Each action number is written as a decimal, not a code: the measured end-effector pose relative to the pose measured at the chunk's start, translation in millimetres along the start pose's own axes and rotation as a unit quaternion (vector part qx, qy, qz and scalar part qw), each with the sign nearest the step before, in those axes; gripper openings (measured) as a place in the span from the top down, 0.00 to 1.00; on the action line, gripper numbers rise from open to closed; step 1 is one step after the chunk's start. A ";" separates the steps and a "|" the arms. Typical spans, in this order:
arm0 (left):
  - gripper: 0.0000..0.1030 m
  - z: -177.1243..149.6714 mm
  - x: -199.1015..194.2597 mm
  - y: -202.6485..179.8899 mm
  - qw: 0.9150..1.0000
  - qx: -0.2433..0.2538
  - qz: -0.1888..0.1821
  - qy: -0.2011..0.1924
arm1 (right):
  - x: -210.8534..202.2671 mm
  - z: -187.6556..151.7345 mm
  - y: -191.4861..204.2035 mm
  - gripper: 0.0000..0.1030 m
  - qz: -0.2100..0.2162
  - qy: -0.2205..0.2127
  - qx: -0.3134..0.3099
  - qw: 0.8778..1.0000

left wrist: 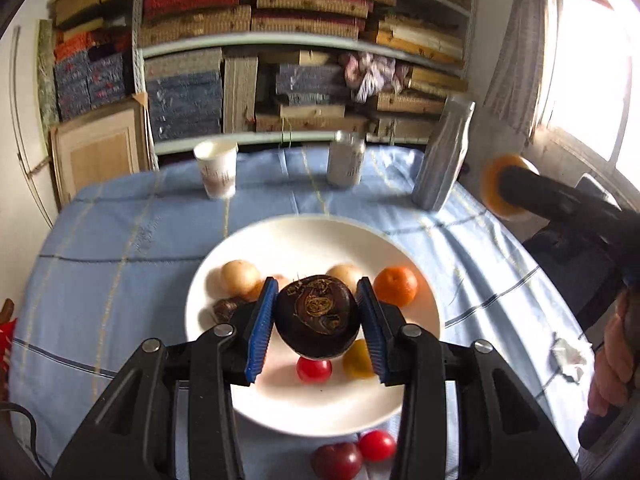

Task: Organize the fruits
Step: 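Place the mangosteen on the plate with the left tool while the right tool places the orange, then move both open tools back toward the remaining fruit on the cloth, then grasp a dark mangosteen with the left tool while the right tool grasps a small brown pear, then place the mangosteen on the plate with the left tool while the right tool places the pear, then move both open tools back toward the remaining fruit on the cloth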

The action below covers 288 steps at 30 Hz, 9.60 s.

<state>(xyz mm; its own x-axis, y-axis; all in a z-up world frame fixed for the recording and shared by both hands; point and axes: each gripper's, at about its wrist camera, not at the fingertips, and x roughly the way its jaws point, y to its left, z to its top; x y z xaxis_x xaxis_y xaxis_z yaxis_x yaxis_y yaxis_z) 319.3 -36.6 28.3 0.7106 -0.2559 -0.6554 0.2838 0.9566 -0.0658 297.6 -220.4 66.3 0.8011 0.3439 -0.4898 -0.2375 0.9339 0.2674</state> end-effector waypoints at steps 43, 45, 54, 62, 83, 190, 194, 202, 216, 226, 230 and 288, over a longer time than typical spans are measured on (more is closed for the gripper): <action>0.18 -13.8 -39.9 19.3 0.999 -0.006 0.025 -0.034 | -47.3 10.8 41.6 0.34 0.058 -0.073 -0.029 0.995; 0.16 -21.8 -55.5 14.6 0.999 0.002 0.032 -0.043 | -65.7 4.1 48.0 0.32 0.060 -0.078 -0.039 0.994; 0.11 -131.3 -95.3 28.7 0.998 -0.009 0.053 -0.022 | -87.2 -91.4 33.3 0.20 0.029 -0.023 -0.040 0.999; 0.07 -184.5 -100.4 21.6 1.000 0.011 0.023 0.015 | -67.6 -135.5 -30.1 0.19 0.013 0.048 0.090 0.995; 0.06 -196.4 -73.1 8.6 0.993 0.062 0.039 0.096 | -61.7 -135.3 -37.5 0.15 0.011 0.061 0.096 0.993; 0.56 0.6 75.8 27.2 0.998 -0.021 -0.024 0.054 | 110.3 -58.0 -0.7 0.74 0.025 0.162 -0.010 0.986; 0.56 1.5 81.7 23.9 0.997 -0.019 -0.035 0.059 | 118.8 -62.3 0.1 0.74 0.028 0.174 -0.009 0.984; 0.38 4.6 70.6 35.0 0.996 -0.054 -0.058 0.044 | 99.4 -51.9 5.1 0.38 0.029 0.153 -0.026 0.987; 0.27 1.6 -17.9 27.1 0.999 -0.027 -0.005 -0.025 | -18.1 -13.6 36.9 0.29 0.079 0.013 -0.030 0.996; 0.26 -82.5 -53.2 10.3 1.000 -0.009 0.018 0.007 | -58.9 -79.0 18.3 0.20 0.057 0.010 0.012 0.998; 0.26 -111.6 -45.2 4.9 0.999 -0.003 0.027 0.034 | -55.8 -104.7 -17.0 0.19 0.039 0.029 0.079 0.996; 0.35 -179.4 -72.5 22.9 0.998 0.034 0.004 0.051 | -47.4 -119.0 -42.4 0.16 0.028 0.053 0.120 0.991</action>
<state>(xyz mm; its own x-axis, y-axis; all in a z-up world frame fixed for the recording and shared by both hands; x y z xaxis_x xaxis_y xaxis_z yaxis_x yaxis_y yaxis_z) 158.8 28.9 -60.7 0.6443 -0.2299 -0.7294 0.3249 0.9457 -0.0111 204.3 -264.7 -20.5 0.7257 0.4145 -0.5492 -0.1323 0.8673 0.4799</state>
